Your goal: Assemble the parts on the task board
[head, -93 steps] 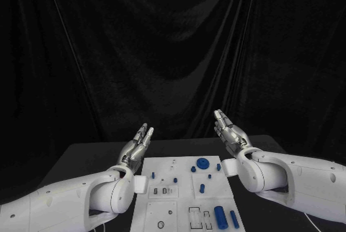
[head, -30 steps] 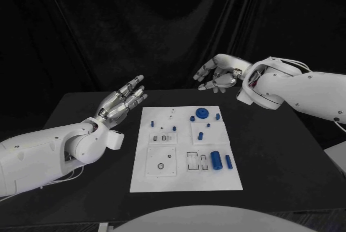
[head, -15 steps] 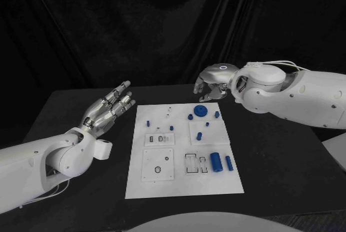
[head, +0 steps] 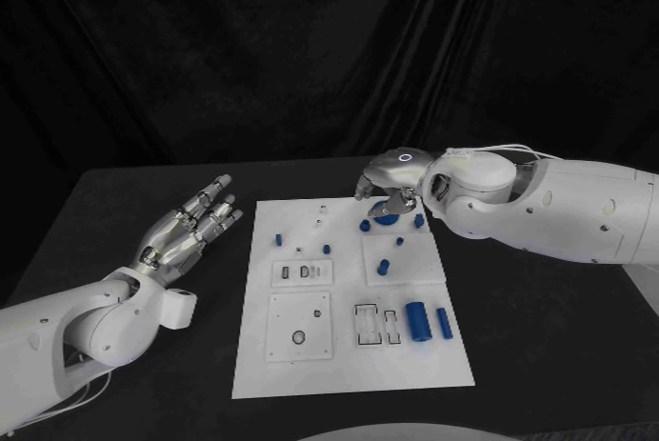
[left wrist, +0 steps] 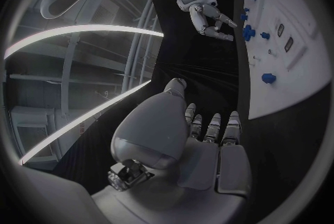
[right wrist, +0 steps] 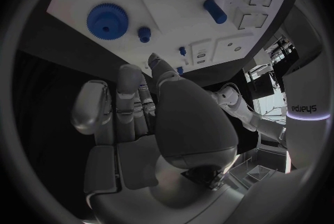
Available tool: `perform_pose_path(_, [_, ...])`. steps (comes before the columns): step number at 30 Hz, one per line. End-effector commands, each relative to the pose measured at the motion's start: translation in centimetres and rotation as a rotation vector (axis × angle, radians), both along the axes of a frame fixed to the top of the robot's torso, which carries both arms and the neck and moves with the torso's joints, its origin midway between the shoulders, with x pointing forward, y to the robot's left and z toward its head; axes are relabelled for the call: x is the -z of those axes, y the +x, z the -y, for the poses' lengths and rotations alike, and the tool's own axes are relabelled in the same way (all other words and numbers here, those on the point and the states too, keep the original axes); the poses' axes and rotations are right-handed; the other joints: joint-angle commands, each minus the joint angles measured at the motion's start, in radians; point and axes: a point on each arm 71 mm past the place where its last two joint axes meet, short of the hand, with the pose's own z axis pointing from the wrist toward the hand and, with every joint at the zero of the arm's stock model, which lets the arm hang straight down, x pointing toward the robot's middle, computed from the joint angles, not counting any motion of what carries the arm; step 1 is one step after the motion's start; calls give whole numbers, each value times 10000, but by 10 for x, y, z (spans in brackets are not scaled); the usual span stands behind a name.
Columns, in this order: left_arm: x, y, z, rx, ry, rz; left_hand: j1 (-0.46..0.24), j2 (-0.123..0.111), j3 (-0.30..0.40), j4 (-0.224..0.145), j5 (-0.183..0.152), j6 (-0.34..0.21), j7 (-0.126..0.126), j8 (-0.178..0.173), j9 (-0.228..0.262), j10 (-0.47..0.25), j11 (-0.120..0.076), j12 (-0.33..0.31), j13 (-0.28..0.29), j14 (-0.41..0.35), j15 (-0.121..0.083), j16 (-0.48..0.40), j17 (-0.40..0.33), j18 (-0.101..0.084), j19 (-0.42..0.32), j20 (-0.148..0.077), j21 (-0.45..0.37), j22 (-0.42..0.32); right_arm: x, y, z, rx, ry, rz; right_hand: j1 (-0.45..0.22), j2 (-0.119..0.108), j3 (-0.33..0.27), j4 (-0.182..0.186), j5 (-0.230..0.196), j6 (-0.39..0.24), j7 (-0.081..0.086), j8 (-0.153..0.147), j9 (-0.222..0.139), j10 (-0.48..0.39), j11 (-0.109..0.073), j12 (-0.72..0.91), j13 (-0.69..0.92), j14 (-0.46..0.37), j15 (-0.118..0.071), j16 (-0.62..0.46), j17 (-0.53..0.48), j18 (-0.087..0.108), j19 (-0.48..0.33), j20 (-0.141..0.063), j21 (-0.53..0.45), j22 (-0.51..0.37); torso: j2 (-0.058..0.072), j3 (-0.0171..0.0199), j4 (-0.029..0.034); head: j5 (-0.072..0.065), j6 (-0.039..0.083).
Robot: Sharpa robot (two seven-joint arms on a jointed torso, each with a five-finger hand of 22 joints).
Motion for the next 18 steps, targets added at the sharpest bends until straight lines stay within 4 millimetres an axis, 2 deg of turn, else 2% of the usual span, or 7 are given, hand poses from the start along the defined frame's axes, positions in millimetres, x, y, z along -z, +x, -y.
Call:
perform_pose_path(1, [-9, -2, 1, 117, -526, 974, 116, -65, 75, 57, 55, 10, 39, -30, 0, -30, 79, -65, -11, -95, -151, -96, -32, 165, -163, -160, -113, -43, 2, -2, 1, 1, 35, 251, 21, -83, 75, -1, -17, -133, -33, -45, -59, -139, 20, -75, 2, -48, -21, 49, 22, 6, -79, -17, -4, 28, 165, -15, 58, -39, 71])
perform_pose_path(5, [-10, -4, 0, 152, -339, 1243, 151, -125, 107, 164, 62, 28, 62, -28, 1, -25, 104, -64, -10, -267, -420, -271, -102, 123, -375, -497, -273, -120, 8, -5, 1, -19, 36, 123, 70, -75, 129, -26, 128, -202, -95, -39, -108, -155, 20, -90, 11, -57, -18, 70, 23, 0, -89, -27, 9, 63, 200, -23, 51, -43, 108])
perform_pose_path(9, [-13, -5, 0, 180, -109, 1666, 137, -187, 95, 325, -20, 119, 90, -19, 6, -13, 134, -60, -6, -286, -1123, -297, -114, 102, -415, -1212, -306, -142, 14, -6, 3, -25, 70, 16, 157, -65, 234, -88, 417, -243, -111, -22, -168, -183, 31, -117, 13, -73, 4, 104, 30, -7, -105, -19, 24, 104, 205, -24, 43, -12, 119])
perform_pose_path(10, [-13, -6, -1, 196, -50, 1783, 110, -196, 77, 385, -59, 148, 110, -17, 8, -15, 149, -61, -6, -286, -1401, -297, -114, 105, -415, -1492, -306, -142, 16, -7, 3, -24, 77, -1, 165, -64, 248, -95, 443, -246, -109, -20, -175, -189, 34, -121, 12, -75, 11, 109, 33, -7, -109, -14, 23, 104, 177, -33, 51, -8, 97])
perform_pose_path(13, [-15, -8, -1, 280, 146, 2164, 29, -207, 15, 443, -174, 203, 32, -14, 10, -30, -40, -66, -11, -286, -1963, -297, -114, -33, -415, -2208, -306, -142, 18, -8, 4, -23, 101, -26, 166, -64, 257, -98, 461, -243, -103, -15, -180, -198, 36, -127, 11, -74, 21, 125, 53, -8, -111, -9, 24, 109, 128, -58, 58, 4, 43])
perform_pose_path(16, [-16, -10, -1, 356, 248, 2403, 12, -202, -16, 455, -226, 259, -71, -9, 13, -30, -187, -66, -11, -286, -2158, -297, -114, -117, -415, -2473, -306, -142, 19, -9, 5, -30, 142, -15, 146, -70, 257, -89, 459, -231, -96, -7, -183, -201, 35, -130, 12, -73, 35, 134, 60, -12, -108, -2, 35, 129, 106, -75, 50, 30, 4])
perform_pose_path(18, [-17, -10, -2, 378, 298, 2513, 17, -203, -18, 454, -226, 270, -80, -8, 14, -30, -199, -66, -11, -286, -2180, -297, -114, -126, -415, -2507, -306, -142, 19, -9, 6, -30, 155, -10, 126, -74, 257, -79, 451, -212, -88, 4, -185, -203, 38, -132, 12, -67, 44, 164, 100, -18, -102, 6, 49, 155, 99, -78, 40, 45, -20])
